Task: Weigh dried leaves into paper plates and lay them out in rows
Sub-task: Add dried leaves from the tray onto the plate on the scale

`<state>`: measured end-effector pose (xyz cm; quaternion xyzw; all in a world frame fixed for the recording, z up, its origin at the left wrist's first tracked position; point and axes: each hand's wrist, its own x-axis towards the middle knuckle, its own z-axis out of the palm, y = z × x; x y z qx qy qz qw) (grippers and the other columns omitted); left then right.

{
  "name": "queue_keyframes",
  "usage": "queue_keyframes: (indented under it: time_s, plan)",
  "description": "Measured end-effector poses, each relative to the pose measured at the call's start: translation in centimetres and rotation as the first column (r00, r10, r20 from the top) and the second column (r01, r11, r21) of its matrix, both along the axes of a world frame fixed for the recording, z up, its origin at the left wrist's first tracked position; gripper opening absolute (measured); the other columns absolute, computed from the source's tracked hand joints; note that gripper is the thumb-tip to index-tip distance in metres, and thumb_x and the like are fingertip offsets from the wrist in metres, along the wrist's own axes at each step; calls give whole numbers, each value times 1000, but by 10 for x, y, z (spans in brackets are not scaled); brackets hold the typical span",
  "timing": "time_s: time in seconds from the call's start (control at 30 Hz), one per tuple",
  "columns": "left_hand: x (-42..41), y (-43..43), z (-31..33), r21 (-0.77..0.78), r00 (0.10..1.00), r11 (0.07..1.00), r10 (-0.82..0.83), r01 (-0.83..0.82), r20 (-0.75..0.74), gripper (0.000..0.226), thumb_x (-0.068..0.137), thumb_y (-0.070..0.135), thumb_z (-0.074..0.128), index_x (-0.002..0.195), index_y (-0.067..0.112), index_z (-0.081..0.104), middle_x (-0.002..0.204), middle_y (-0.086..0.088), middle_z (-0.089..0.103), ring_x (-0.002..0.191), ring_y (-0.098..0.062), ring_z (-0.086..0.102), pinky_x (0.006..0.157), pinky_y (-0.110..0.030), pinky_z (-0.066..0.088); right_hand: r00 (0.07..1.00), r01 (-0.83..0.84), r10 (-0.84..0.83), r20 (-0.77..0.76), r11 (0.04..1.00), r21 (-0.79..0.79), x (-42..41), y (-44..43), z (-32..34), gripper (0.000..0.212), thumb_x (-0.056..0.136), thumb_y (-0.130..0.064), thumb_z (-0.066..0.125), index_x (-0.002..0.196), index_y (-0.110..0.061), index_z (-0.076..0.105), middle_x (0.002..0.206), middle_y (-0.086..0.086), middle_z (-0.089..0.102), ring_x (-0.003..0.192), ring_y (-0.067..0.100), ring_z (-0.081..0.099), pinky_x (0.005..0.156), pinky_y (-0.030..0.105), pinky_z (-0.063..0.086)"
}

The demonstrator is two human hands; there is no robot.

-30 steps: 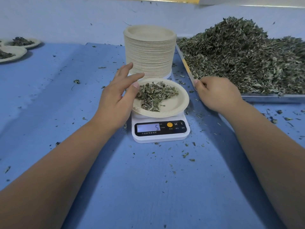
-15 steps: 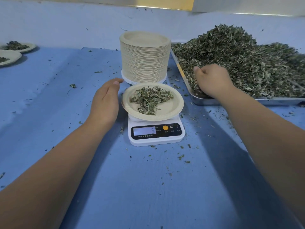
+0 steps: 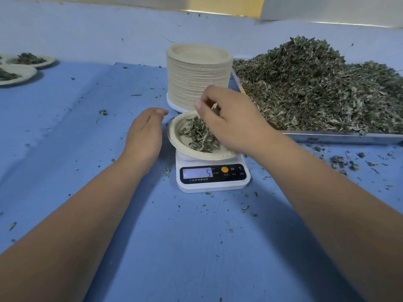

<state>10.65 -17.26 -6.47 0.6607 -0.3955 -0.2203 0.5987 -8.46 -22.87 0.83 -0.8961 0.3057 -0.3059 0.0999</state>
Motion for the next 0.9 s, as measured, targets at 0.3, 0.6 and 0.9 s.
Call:
queue_keyframes:
  time_s: [0.3, 0.6, 0.9]
  plan:
    - [-1, -1, 0, -4, 1000, 1000, 2, -2, -11, 46, 87, 48, 38, 113, 30, 71, 130, 16, 60, 129, -6, 50, 114, -45, 42, 991, 40, -25, 131, 993, -110, -16, 0, -9, 25, 101, -37, 51, 93, -18, 66, 85, -7, 62, 88, 15, 56, 77, 35, 44]
    - [-2, 2, 2, -8, 1000, 1000, -1, 1, -9, 39, 86, 47, 40, 104, 34, 72, 126, 21, 60, 128, -1, 50, 113, -43, 43, 988, -57, 88, 123, 969, -239, -42, 4, -34, 40, 102, -26, 51, 71, -5, 65, 66, 6, 60, 68, 24, 55, 68, 41, 46]
    - [-5, 5, 6, 26, 1000, 1000, -4, 4, 17, 39, 87, 45, 40, 103, 31, 73, 110, 32, 58, 116, 8, 51, 112, -42, 44, 966, 67, -13, 258, 977, -203, -54, -7, -37, 39, 98, -19, 56, 62, -5, 59, 59, 7, 53, 60, 23, 49, 58, 34, 38]
